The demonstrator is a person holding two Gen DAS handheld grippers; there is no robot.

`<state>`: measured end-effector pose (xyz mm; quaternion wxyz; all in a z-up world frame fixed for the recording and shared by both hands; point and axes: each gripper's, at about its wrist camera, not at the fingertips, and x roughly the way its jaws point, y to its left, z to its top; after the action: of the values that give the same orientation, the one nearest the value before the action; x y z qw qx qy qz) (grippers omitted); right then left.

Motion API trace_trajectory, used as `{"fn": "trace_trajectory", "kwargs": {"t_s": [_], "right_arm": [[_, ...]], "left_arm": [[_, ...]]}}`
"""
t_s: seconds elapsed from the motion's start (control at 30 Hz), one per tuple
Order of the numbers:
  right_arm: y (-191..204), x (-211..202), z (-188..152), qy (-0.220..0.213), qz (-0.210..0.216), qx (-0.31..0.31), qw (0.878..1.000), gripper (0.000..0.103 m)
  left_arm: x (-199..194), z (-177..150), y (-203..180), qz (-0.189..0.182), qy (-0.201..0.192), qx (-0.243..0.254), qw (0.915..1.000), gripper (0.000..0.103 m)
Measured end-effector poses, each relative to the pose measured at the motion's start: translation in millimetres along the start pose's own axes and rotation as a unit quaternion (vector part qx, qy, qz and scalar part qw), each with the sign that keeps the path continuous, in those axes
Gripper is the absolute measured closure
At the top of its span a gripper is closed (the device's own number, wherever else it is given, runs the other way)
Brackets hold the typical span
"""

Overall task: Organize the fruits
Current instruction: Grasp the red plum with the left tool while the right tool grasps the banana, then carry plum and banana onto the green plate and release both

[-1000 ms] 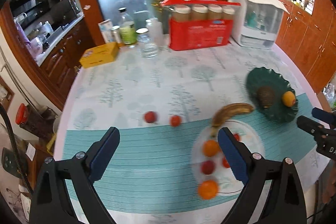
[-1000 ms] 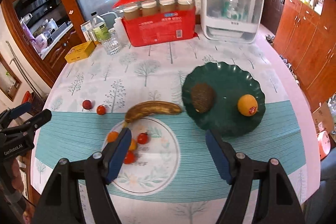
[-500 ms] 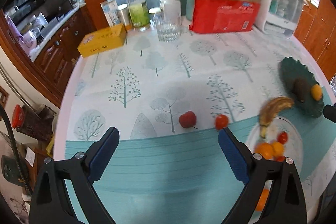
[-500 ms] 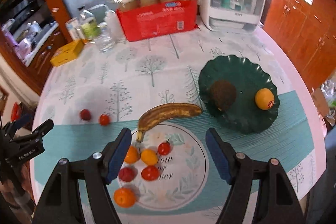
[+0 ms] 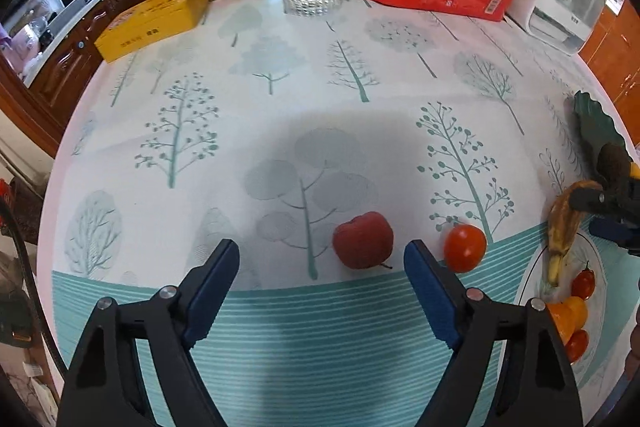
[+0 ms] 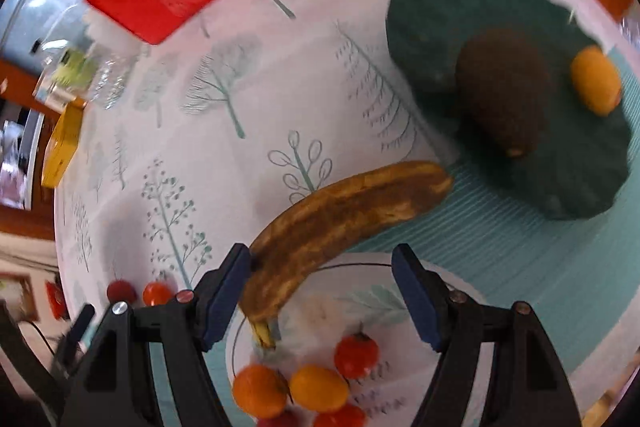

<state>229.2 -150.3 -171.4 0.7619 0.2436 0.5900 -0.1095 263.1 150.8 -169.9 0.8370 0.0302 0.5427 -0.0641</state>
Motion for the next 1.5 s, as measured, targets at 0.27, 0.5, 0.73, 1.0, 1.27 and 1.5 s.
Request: {"fn": "trace_trajectory", "kwargs": {"t_s": [0.27, 0.5, 0.73, 1.0, 1.27, 1.5], "right_arm": [[7, 9, 10, 0.008, 0.003, 0.018, 1.0, 0.028], [27, 14, 12, -0.001, -0.063, -0.024, 0.998, 0.037], [28, 10, 4, 0.0, -0.055, -0.063, 0.997, 0.063], [14, -21, -4, -0.003, 0.003, -0.068, 0.998, 0.068], [4, -80, -30, -0.032, 0.021, -0.105, 0.994, 0.068], [-38, -136, -49, -0.061, 0.034, -0.084, 0.994, 0.068]], "left_arm": [[15, 9, -13, -0.009, 0.014, 0.009, 0.9998, 0.038], [22, 9, -16, -0.008, 0.022, 0.013, 0.9996, 0.064], [19, 5, -21, -0.012, 0.023, 0.019, 0.9995, 0.073], [-20, 4, -37, -0.031, 0.002, 0.045, 0.9985, 0.073], [-70, -3, -74, -0.067, -0.009, 0.087, 0.9939, 0.073], [-106, -1, -124, -0.098, -0.02, 0.127, 0.9869, 0.073]]}}
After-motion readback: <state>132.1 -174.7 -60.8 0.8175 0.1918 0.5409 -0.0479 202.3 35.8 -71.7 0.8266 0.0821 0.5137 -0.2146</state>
